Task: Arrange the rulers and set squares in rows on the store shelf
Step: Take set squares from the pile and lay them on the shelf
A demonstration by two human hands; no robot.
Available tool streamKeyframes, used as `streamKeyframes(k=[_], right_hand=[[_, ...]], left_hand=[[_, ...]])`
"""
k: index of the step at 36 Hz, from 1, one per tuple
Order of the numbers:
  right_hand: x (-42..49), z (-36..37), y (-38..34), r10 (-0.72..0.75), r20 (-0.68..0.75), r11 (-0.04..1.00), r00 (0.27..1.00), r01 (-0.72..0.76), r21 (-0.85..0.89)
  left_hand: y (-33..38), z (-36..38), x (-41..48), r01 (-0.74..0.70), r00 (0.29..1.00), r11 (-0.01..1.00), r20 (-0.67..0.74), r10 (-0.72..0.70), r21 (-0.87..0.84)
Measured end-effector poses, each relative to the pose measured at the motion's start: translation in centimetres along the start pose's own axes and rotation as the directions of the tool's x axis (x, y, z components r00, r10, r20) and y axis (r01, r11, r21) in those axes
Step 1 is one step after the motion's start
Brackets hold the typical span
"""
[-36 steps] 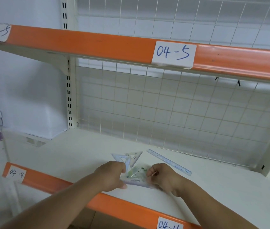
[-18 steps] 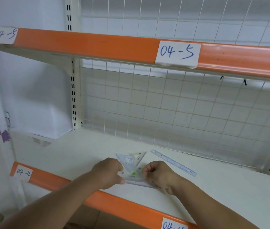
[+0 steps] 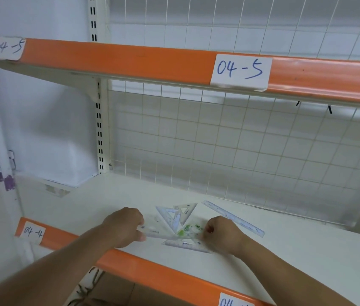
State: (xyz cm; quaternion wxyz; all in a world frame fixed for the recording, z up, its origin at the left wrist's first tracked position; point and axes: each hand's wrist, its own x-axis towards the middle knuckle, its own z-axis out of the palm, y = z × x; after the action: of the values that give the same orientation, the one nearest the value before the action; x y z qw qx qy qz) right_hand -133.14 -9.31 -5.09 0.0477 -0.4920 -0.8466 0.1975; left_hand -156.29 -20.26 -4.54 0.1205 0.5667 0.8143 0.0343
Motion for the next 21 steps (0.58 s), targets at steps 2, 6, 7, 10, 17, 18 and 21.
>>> streamKeyframes(k=[2,6,7,10,17,18,21], right_hand=[[-0.3,0.3,-0.6,-0.012,0.035,1.0,0.999,0.012,-0.004],[-0.6,0.8,-1.3,-0.026,0.039,0.998,0.999,0.028,-0.06],[-0.6,0.8,-1.5,-0.025,0.035,0.997,0.999,0.027,-0.071],[-0.6,0.7,-1.9,-0.026,0.049,0.993,0.998,0.031,-0.113],[-0.1,0.0,-2.4,0.027,0.119,0.986,0.992,-0.007,-0.164],[-0.1,-0.2,-2.6,0.03,0.128,0.985,0.991,-0.008,-0.174],[-0.1,-0.1,-2.9,0.045,0.124,0.974,0.991,-0.016,-0.228]], left_hand=[[0.1,0.1,0.1,-0.009,1.0,1.0,0.013,0.009,0.001],[0.4,0.5,0.2,-0.027,0.999,1.0,0.027,0.027,0.004],[0.4,0.6,0.2,-0.031,0.999,0.999,0.028,0.031,0.01],[0.6,0.6,0.2,-0.041,0.999,0.999,0.032,0.04,0.018],[0.5,0.6,0.3,-0.045,0.998,0.999,0.042,0.044,0.025],[0.5,0.6,0.4,-0.047,0.998,0.999,0.043,0.046,0.027],[0.6,0.5,0.4,-0.05,0.998,0.998,0.037,0.049,0.037]])
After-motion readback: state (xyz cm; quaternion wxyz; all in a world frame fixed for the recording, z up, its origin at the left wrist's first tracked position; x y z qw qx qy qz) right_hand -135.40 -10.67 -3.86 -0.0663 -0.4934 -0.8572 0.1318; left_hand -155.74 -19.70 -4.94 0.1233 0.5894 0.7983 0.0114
